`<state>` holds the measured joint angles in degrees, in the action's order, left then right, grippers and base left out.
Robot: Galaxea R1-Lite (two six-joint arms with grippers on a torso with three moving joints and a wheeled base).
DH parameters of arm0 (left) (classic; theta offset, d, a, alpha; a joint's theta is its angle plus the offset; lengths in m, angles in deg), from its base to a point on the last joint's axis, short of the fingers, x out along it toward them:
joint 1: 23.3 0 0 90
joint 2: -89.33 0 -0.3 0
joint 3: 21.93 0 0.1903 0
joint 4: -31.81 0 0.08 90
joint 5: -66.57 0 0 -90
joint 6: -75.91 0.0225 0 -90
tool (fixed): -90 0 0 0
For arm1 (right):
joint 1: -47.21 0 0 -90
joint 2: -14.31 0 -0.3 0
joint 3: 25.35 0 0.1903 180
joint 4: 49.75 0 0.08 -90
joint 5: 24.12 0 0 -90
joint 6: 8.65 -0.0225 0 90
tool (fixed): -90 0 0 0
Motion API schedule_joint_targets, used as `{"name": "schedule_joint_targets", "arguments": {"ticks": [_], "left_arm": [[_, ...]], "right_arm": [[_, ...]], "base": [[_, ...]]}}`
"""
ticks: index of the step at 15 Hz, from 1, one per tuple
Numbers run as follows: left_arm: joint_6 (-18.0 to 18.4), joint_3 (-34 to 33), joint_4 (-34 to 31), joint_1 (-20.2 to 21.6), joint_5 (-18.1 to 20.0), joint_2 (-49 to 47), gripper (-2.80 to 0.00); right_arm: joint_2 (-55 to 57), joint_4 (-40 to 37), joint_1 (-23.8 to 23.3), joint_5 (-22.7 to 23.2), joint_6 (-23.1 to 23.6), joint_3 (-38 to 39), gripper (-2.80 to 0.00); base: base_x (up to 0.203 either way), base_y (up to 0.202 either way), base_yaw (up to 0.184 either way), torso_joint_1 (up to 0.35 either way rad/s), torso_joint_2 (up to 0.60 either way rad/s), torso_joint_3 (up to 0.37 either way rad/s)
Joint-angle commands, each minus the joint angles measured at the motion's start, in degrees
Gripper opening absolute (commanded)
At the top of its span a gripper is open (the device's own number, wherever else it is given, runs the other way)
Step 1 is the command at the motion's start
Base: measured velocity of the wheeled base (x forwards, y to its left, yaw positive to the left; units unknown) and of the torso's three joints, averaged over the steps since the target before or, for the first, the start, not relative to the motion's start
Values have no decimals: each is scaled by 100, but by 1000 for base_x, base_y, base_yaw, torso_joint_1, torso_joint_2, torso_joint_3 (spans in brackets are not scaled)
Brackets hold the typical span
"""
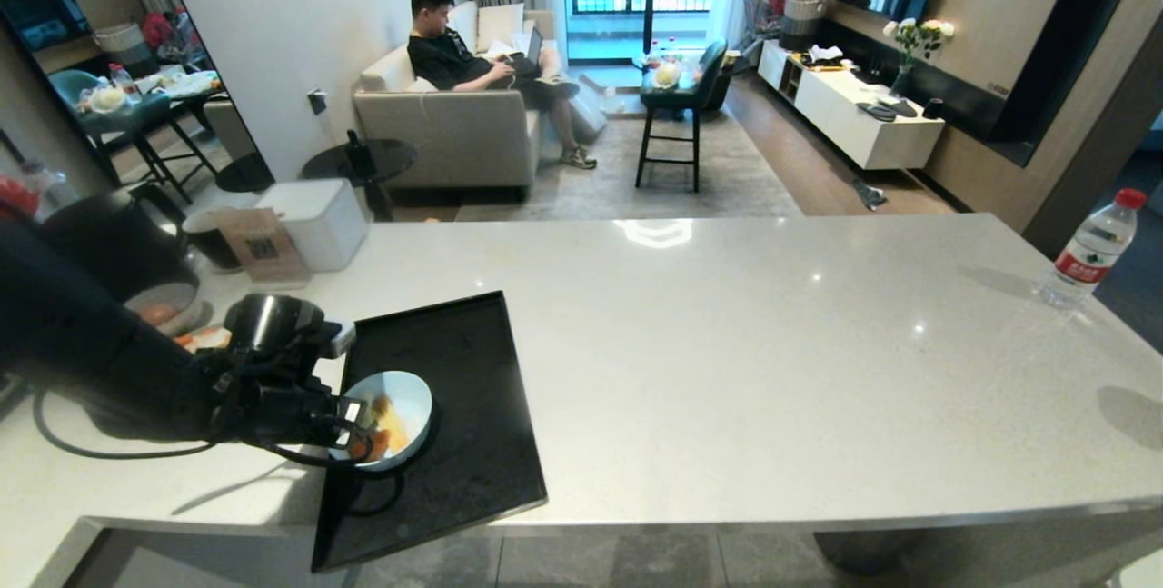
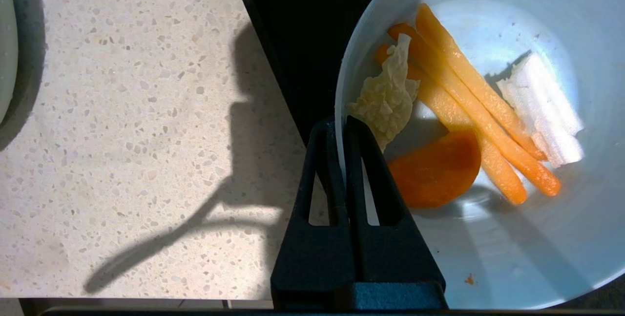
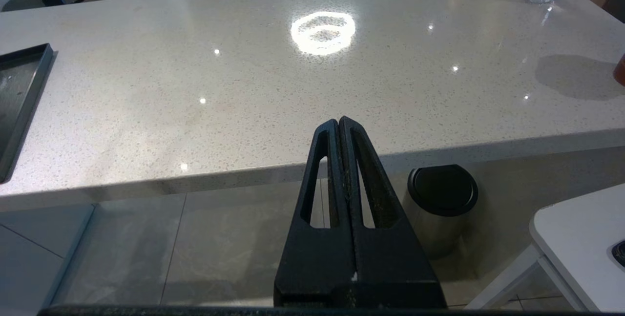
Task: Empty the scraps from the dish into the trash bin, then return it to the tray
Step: Pick up the bowl with leftover food
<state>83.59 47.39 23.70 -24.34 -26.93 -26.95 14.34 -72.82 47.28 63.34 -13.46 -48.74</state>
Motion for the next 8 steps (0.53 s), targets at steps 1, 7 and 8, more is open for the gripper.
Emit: {"name": "schedule_joint_targets", "arguments": {"ticks": [1, 7, 8], "left_arm": [[-12, -7, 4, -46, 7, 53, -280], [-39, -10, 7, -209, 30, 262, -280], [-39, -23, 11, -205, 33, 344, -280]], "right_arm": [[-2, 5, 1, -1, -2, 2, -280], [-2, 5, 1, -1, -2, -5, -280], [-2, 5, 1, -1, -2, -6, -280]], "base": [[0, 0, 0, 0, 0, 0], [0, 0, 0, 0, 0, 0], [0, 0, 0, 0, 0, 0]]}}
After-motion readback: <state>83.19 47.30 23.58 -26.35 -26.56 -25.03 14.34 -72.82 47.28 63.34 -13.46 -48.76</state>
